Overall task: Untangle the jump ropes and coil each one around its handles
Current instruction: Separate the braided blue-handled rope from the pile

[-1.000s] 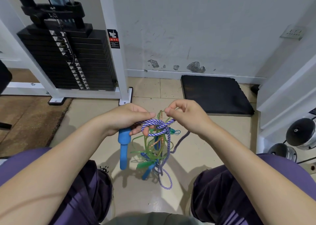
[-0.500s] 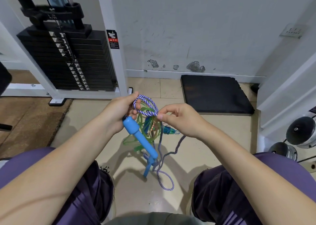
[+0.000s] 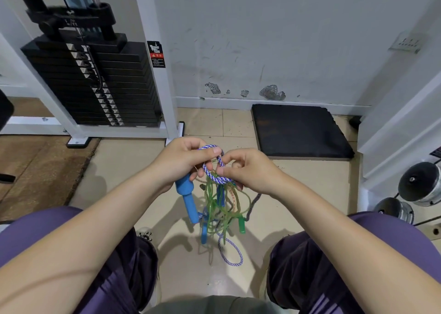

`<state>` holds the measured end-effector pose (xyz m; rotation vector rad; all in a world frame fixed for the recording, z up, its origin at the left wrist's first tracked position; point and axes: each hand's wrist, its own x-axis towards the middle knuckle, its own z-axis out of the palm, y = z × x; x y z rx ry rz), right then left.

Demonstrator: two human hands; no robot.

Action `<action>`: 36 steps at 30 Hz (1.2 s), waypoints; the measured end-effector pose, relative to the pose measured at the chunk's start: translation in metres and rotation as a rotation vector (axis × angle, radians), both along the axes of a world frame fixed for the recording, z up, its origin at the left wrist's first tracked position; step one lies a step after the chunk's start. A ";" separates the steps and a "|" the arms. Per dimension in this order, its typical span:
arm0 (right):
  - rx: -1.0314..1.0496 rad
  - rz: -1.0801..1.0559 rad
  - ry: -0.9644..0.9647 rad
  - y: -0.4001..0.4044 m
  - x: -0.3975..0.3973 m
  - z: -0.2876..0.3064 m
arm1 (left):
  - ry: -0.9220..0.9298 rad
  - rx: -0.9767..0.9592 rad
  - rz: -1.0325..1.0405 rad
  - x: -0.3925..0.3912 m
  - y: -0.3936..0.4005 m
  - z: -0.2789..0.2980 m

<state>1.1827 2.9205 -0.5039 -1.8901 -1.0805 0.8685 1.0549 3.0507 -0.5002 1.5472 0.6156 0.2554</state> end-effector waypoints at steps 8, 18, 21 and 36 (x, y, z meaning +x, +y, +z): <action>0.213 -0.074 0.161 0.000 0.002 0.006 | 0.049 0.189 -0.092 -0.004 0.008 -0.001; 0.294 -0.258 0.169 -0.006 0.023 0.020 | 0.276 0.259 -0.254 -0.003 0.012 -0.011; 0.199 -0.323 0.031 -0.012 0.044 0.021 | 0.237 0.236 -0.185 -0.006 0.020 -0.007; 0.223 -0.130 0.598 -0.023 0.042 0.034 | 0.082 0.097 0.029 -0.006 0.028 -0.008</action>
